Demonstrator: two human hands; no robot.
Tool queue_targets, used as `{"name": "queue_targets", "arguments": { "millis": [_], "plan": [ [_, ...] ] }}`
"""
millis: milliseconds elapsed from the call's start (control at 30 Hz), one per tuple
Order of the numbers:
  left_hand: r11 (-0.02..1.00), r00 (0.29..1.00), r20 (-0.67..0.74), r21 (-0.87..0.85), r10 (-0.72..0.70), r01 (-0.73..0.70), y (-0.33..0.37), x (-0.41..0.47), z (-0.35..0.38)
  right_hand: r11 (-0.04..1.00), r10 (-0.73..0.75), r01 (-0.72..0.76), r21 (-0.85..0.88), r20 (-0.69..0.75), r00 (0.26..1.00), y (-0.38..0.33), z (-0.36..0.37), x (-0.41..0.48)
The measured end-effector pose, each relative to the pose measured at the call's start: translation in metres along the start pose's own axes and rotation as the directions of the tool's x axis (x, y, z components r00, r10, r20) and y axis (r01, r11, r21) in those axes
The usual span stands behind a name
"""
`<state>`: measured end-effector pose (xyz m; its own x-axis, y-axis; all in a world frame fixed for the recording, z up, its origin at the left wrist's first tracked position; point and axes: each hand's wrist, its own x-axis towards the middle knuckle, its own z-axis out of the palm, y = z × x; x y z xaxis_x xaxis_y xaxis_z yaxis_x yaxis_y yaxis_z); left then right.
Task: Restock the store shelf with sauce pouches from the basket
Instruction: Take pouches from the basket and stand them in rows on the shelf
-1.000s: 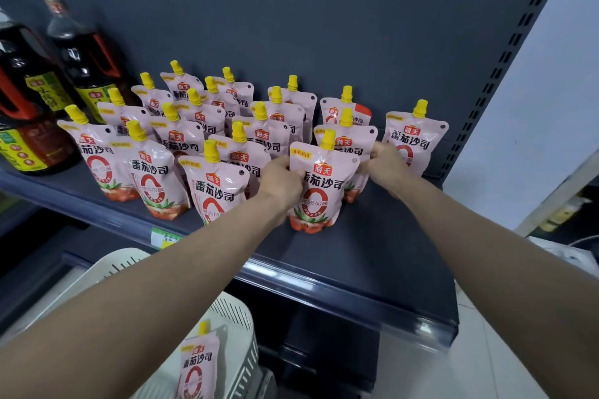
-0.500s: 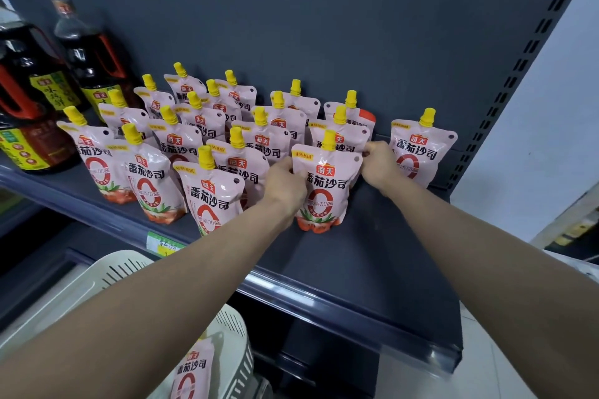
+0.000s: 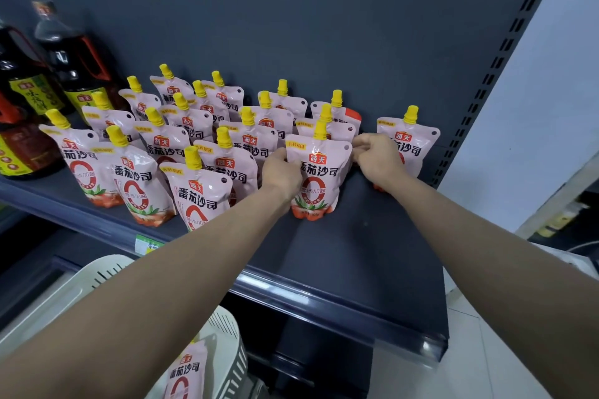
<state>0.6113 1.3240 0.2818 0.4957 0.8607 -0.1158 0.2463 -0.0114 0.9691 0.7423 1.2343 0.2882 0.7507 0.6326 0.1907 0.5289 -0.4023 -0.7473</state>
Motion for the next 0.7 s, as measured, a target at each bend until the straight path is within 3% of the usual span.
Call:
{"name": "queue_targets", "arguments": {
  "millis": [267,400,567,700],
  "plan": [
    [0.992,0.999,0.028,0.118,-0.037,0.033,0.002,-0.006,-0.003,0.991,-0.064,0.045,-0.129,-0.147,0.987,-0.016,-0.01,-0.018],
    [0.975,0.994,0.086,0.215,-0.071,0.051,0.004,-0.015,-0.009,0.977,-0.113,0.072,-0.201,-0.2,0.973,-0.025,-0.013,-0.028],
    [0.975,0.98,0.182,0.218,-0.086,0.045,0.006,-0.036,-0.02,0.966,-0.173,0.111,-0.232,-0.269,0.948,-0.042,-0.013,-0.05],
    [0.963,0.98,0.196,0.26,0.023,-0.074,0.0,-0.047,-0.04,0.96,-0.243,0.187,-0.209,-0.285,0.927,-0.068,-0.01,-0.077]
  ]
}}
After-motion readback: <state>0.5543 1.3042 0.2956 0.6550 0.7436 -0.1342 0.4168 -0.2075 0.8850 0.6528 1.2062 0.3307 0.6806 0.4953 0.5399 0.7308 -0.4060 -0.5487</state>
